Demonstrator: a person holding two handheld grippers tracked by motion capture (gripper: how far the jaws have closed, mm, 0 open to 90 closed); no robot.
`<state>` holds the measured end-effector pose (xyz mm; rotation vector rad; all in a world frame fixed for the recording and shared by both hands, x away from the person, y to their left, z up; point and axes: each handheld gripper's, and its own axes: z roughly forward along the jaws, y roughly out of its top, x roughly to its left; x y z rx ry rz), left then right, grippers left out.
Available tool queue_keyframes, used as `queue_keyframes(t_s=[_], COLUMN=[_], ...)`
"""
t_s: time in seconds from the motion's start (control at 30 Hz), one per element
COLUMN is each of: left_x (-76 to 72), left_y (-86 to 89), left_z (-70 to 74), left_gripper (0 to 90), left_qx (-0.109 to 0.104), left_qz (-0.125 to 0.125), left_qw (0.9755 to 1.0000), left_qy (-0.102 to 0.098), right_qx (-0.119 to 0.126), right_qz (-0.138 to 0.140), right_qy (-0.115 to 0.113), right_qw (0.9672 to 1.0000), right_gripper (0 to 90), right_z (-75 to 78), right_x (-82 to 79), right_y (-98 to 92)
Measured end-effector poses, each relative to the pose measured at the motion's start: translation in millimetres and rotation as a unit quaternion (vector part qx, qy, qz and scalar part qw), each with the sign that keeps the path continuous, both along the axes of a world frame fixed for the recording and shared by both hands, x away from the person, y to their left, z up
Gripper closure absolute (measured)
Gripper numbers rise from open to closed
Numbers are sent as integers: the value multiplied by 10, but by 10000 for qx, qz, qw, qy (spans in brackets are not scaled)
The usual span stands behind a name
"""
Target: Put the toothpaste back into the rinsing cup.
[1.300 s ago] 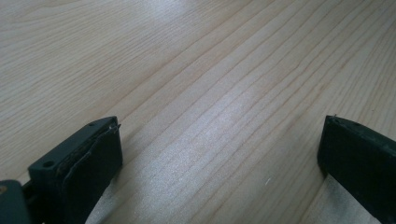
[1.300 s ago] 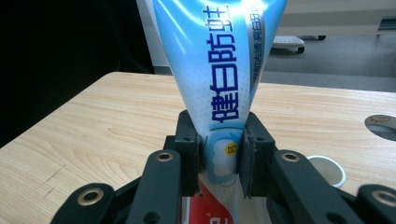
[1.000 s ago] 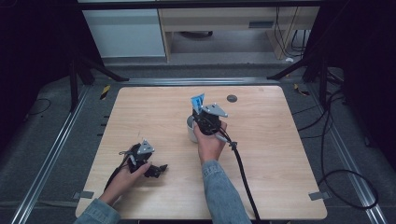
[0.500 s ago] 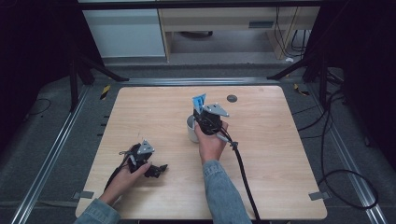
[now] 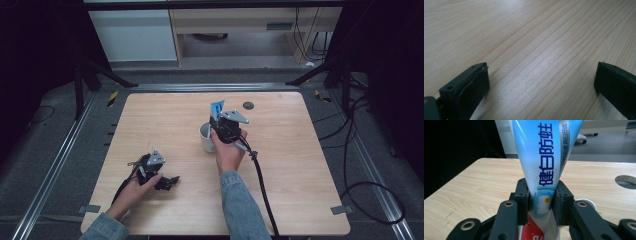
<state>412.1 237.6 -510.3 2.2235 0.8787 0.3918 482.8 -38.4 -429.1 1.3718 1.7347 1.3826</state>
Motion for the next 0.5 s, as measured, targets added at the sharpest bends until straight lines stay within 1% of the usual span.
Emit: queue_keyframes(t_s=[0.23,0.43,0.5], left_x=[0,0,0], left_y=[0,0,0], left_z=[0,0,0], left_gripper=[0,0,0], left_qx=[1,0,0], left_qz=[-1,-1,0], left_qw=[10000,10000,10000], left_qy=[1,1,1], right_qx=[-23,-128,-100], right_qz=[-18,-9,-10], right_qy=[20,-22,-13], right_qw=[10000,9999,9999], right_gripper=[675,655,653], right_z=[-1,4,6], right_x=[6,7,8], right_y=[-33,-36,-37])
